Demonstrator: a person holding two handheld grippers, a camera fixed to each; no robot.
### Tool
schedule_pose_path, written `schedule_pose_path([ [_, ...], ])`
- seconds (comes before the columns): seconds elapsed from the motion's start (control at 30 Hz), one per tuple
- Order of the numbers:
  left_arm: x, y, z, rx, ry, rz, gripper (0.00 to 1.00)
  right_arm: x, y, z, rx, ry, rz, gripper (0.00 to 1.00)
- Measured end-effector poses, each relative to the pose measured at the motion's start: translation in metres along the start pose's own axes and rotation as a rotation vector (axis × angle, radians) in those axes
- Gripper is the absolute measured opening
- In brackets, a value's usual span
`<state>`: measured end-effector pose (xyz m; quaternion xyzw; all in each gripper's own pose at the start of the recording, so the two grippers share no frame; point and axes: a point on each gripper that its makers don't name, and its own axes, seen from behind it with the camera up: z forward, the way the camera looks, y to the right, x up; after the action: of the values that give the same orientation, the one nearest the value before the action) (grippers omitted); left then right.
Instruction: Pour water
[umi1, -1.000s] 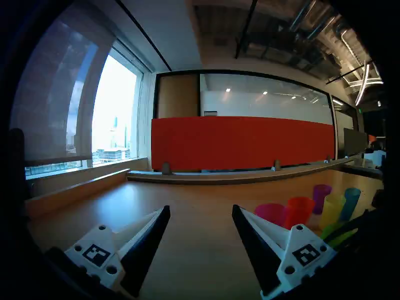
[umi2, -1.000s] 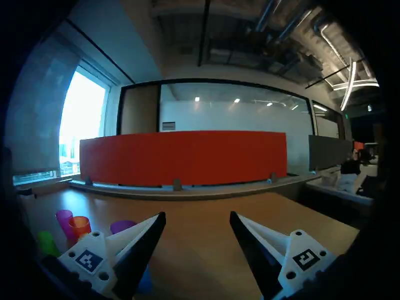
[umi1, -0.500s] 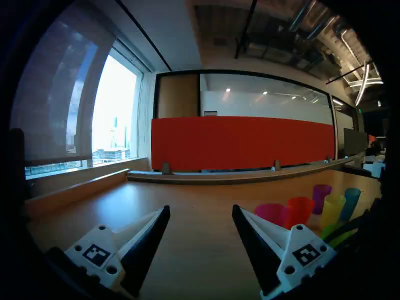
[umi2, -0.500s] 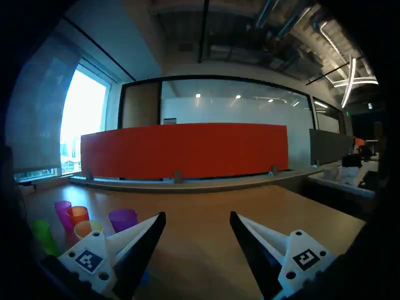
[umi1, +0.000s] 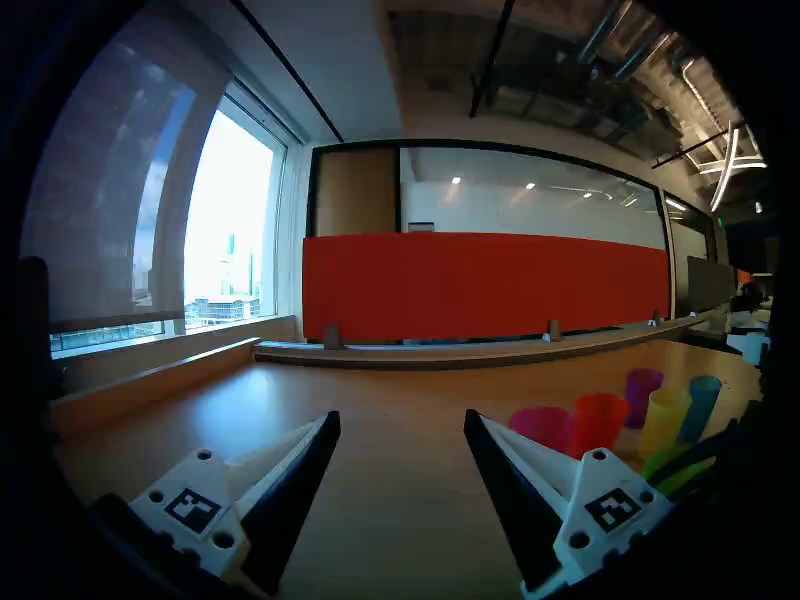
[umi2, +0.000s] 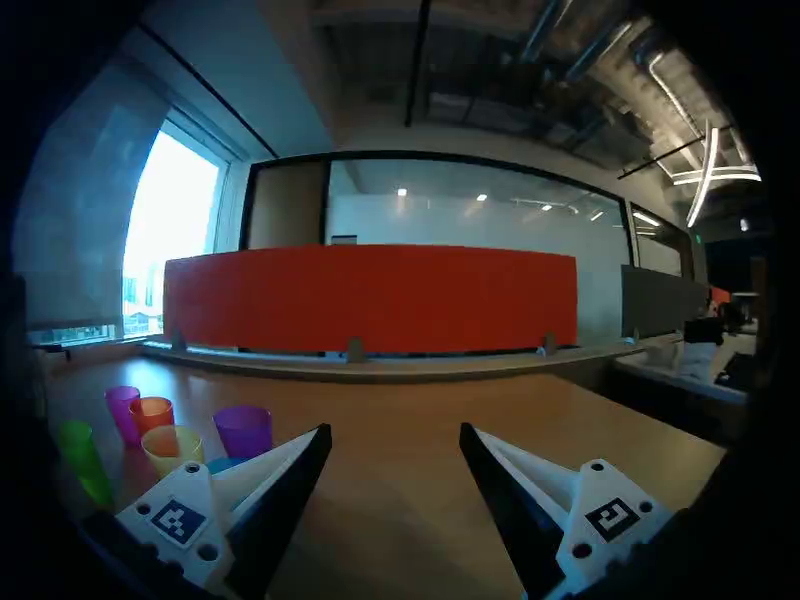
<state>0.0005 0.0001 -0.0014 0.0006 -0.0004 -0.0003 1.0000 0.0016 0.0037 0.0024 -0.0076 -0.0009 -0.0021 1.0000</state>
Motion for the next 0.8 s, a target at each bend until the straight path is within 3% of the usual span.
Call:
schedule_pose_path([
  [0.8, -0.0002, -0.0001, -0.0001, 0.0, 0.0, 0.0, 0.92, 0.0005, -0.0037, -0.0031, 0.011, 0.002, 0.004, 0.99],
])
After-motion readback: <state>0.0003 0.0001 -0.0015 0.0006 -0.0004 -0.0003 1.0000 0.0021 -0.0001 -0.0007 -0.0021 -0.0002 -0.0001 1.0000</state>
